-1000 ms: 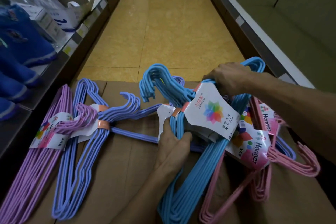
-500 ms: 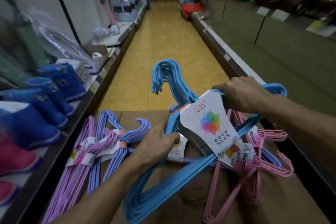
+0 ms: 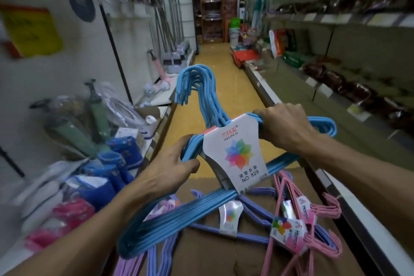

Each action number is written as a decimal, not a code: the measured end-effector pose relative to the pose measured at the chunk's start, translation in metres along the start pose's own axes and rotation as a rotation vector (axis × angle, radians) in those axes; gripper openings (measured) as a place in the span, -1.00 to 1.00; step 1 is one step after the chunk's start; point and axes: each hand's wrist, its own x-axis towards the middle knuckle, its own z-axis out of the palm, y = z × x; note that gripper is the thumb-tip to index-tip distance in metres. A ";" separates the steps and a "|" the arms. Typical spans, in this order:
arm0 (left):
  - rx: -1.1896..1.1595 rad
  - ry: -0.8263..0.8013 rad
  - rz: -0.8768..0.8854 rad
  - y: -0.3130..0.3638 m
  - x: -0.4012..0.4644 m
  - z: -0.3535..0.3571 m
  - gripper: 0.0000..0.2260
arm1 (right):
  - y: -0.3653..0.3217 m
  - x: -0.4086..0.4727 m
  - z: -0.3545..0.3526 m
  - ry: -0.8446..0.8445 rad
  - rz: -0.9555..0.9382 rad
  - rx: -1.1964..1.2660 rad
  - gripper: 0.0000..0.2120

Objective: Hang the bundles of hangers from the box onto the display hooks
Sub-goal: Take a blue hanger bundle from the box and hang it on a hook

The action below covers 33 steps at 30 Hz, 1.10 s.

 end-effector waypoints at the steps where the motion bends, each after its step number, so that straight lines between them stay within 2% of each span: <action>1: 0.021 0.015 0.001 0.017 -0.003 -0.021 -0.53 | -0.001 0.006 -0.024 0.012 0.008 0.000 -0.74; 5: 0.065 0.053 0.015 0.097 -0.022 -0.110 -0.57 | -0.002 0.032 -0.130 0.057 0.022 0.031 -0.73; 9: 0.111 0.072 0.018 0.182 -0.049 -0.207 -0.48 | -0.003 0.057 -0.254 0.084 0.027 0.034 -0.72; 15: 0.202 0.147 0.095 0.311 -0.096 -0.346 -0.53 | -0.004 0.086 -0.453 0.175 0.002 0.041 -0.70; 21: 0.227 0.228 0.091 0.424 -0.157 -0.462 -0.51 | -0.011 0.098 -0.620 0.277 -0.011 0.021 -0.73; 27: 0.310 0.258 0.097 0.505 -0.215 -0.543 -0.46 | -0.016 0.094 -0.733 0.359 -0.028 0.102 -0.72; 33: 0.400 0.317 0.073 0.557 -0.272 -0.584 -0.42 | -0.027 0.076 -0.797 0.447 -0.077 0.179 -0.73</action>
